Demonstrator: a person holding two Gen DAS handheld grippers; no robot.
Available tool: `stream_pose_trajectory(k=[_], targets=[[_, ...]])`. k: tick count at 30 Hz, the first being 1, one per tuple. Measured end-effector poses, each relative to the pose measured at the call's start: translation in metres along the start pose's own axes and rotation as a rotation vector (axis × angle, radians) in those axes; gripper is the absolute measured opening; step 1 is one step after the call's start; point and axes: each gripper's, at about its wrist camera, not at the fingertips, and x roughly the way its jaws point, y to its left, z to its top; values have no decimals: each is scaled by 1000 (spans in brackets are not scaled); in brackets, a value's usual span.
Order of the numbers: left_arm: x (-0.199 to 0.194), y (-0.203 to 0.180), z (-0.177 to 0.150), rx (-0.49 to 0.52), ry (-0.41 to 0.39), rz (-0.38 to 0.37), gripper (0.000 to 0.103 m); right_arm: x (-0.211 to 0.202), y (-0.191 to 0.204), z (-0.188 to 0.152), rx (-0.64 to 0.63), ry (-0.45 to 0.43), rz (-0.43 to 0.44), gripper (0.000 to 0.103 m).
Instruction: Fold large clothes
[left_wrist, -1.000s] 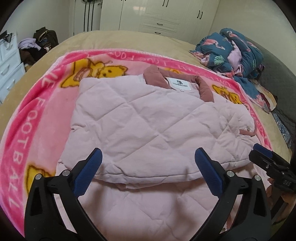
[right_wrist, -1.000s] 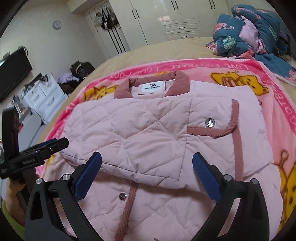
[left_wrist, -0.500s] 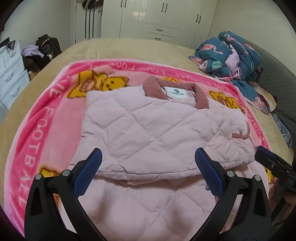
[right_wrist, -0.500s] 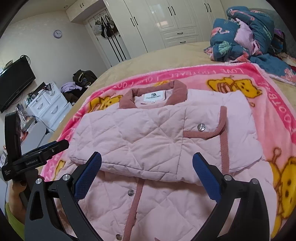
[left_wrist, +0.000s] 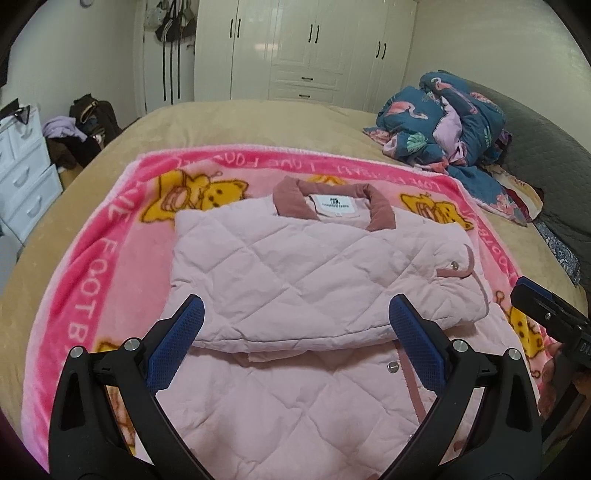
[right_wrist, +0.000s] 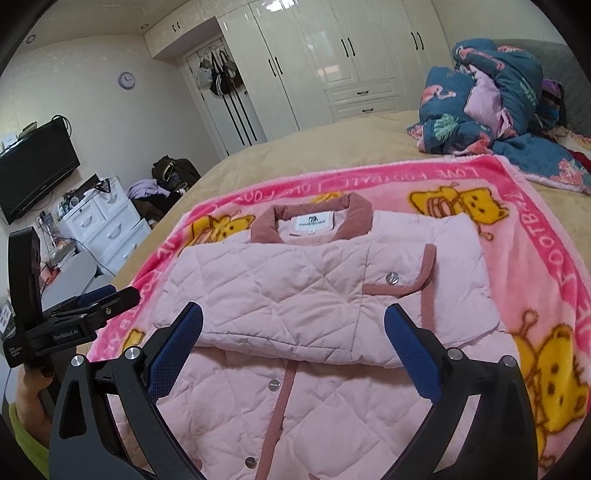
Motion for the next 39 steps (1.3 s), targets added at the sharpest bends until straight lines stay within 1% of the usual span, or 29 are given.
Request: stream_pose_trajectory(k=[15,20,29,39], targets=[[-44,-6,-5,8,-76,-14,94,-49,1,1,-18,-84,-25,98],[-58,-11,-10,22,-99,13,94,-69,0,-1,-30,-105,-24,98],[-93,-23,-32,-10,-155,-30,94,-107,-5,-6,-60,-143,-26,98],[-118,-31,-54,-36,-169,-36,94,-135,2,-17,-90,-156,-6,98]])
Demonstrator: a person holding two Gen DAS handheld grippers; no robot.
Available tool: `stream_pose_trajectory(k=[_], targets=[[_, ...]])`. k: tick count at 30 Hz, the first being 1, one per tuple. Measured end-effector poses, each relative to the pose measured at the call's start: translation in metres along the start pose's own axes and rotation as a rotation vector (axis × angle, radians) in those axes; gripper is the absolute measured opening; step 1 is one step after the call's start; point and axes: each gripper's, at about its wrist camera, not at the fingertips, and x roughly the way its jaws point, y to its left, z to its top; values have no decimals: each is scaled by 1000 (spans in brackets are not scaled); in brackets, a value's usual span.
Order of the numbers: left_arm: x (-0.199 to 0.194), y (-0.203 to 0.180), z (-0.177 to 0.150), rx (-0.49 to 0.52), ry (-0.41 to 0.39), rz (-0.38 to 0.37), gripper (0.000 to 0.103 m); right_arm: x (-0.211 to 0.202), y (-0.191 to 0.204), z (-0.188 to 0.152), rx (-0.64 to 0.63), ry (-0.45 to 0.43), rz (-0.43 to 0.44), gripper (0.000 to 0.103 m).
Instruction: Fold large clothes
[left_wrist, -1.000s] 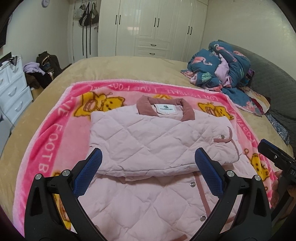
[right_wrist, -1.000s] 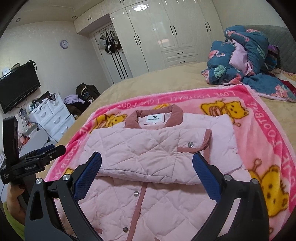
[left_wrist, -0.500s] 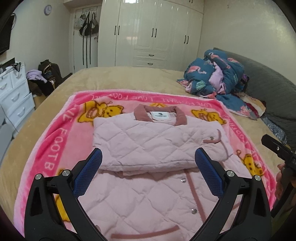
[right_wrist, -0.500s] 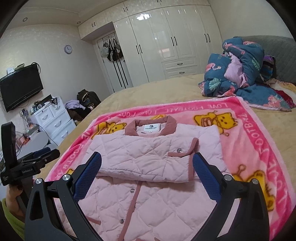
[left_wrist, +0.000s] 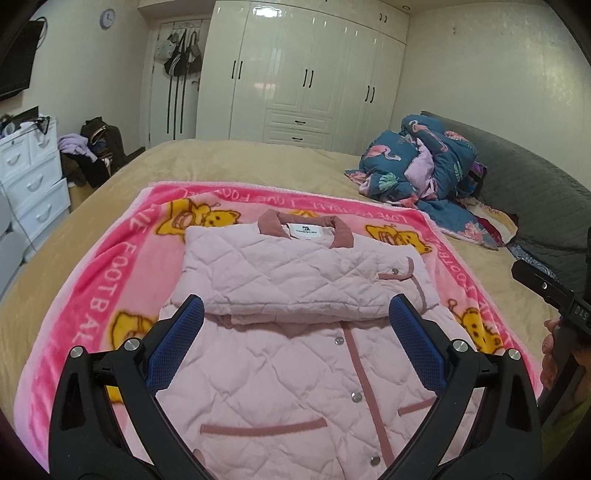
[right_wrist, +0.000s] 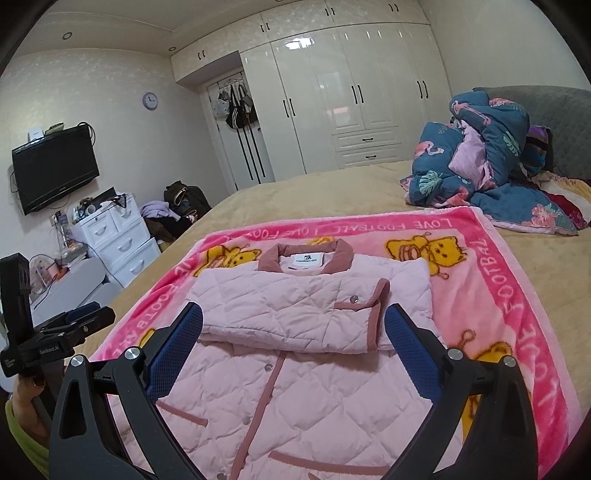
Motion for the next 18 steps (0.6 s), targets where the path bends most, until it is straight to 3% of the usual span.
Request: stream_pose_trajectory(k=[18], targets=[[-40,4,-38,-29,27,21,94,-32,-4,-43,-15,71,-9,98]])
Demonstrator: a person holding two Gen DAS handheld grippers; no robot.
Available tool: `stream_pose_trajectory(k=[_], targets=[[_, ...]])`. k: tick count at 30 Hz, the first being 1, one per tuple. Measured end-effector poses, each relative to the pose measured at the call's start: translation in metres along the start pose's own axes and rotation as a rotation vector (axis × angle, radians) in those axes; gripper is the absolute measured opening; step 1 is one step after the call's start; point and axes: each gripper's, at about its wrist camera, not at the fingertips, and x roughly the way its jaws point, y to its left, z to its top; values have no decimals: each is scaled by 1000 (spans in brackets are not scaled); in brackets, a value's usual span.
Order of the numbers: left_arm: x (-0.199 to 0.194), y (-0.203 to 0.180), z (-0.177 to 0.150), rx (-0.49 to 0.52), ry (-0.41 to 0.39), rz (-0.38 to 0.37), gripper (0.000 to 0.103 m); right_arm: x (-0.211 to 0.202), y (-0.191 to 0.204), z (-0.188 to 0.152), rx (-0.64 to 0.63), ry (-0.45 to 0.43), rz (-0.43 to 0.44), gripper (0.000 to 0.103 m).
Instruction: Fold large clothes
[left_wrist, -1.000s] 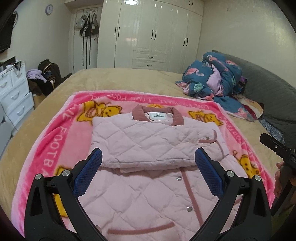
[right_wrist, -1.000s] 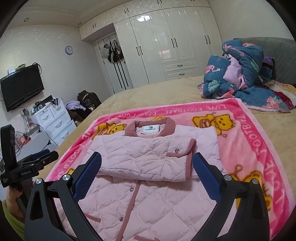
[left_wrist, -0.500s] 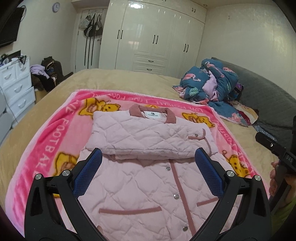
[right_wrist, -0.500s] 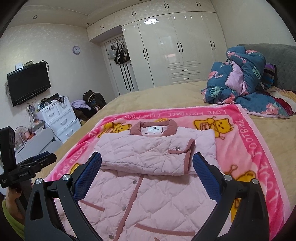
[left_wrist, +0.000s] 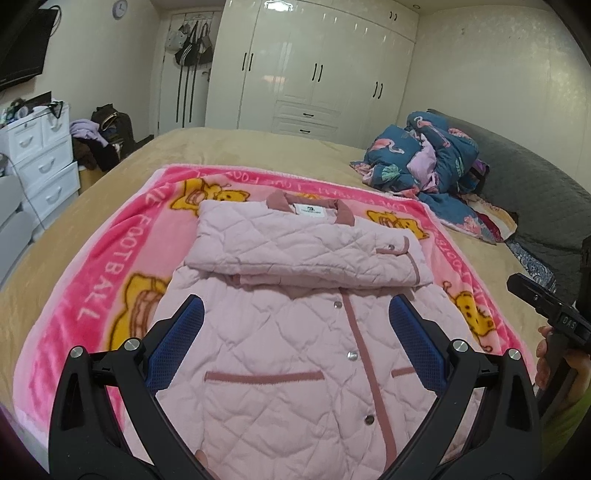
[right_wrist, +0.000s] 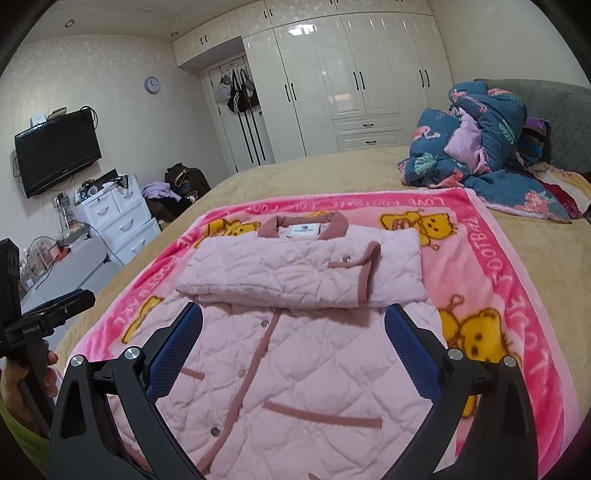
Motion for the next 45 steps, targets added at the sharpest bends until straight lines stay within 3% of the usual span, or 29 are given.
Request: stream_pose_trajectory(k=[29,45], targets=[[-10,-15,-56,37,91,46,94,-24,-25,-50,-14,108,-24,98],[-7,-16,-81,59,153,86,94,-21,-52,-92,3,234,-74,98]])
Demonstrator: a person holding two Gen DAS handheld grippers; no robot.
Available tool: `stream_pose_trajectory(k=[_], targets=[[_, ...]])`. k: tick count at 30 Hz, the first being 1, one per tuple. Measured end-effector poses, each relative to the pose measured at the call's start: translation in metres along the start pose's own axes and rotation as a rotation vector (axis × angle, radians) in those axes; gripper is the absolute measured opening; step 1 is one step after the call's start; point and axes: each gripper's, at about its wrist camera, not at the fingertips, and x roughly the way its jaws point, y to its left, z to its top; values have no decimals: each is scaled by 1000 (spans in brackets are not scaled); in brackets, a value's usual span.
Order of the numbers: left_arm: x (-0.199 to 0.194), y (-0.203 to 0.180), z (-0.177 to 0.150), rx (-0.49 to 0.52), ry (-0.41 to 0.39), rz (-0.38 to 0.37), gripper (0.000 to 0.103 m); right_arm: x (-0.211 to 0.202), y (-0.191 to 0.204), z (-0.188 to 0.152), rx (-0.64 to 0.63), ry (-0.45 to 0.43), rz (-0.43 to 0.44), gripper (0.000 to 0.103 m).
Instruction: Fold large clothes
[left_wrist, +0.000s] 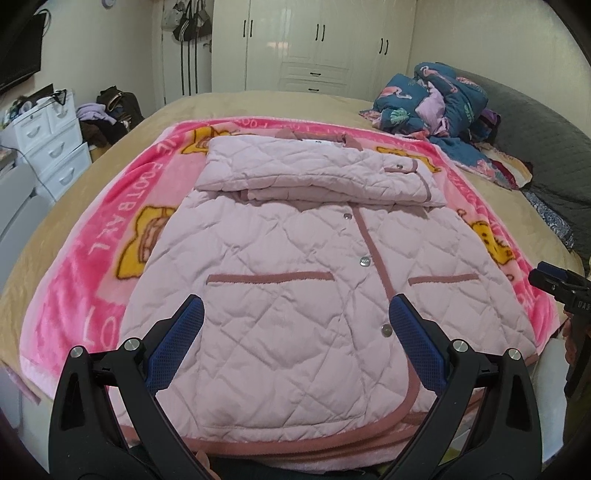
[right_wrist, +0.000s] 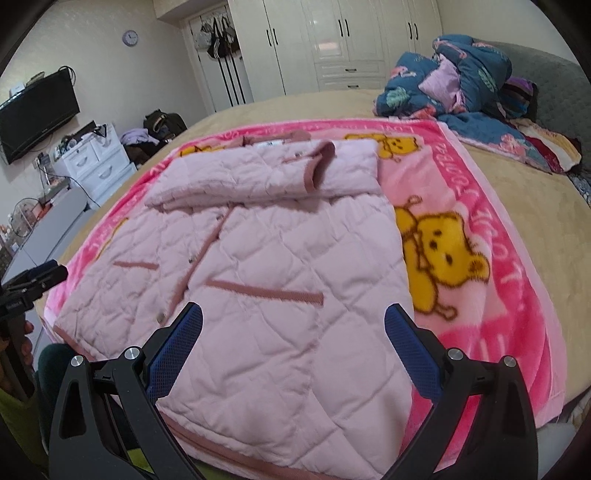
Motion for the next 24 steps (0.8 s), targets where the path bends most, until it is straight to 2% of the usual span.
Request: stream_pose_trajectory(k=[8,14,24], targets=[[8,9,-9,-7,39,24,94,6,-10,-12,14,39,-7,98],[16,31,-19,-52,77,60,94,10,-16,-19,27,62,-13,98],[18,80,-34,-131,114,165,94,16,-16,-25,37,81,-6,98]])
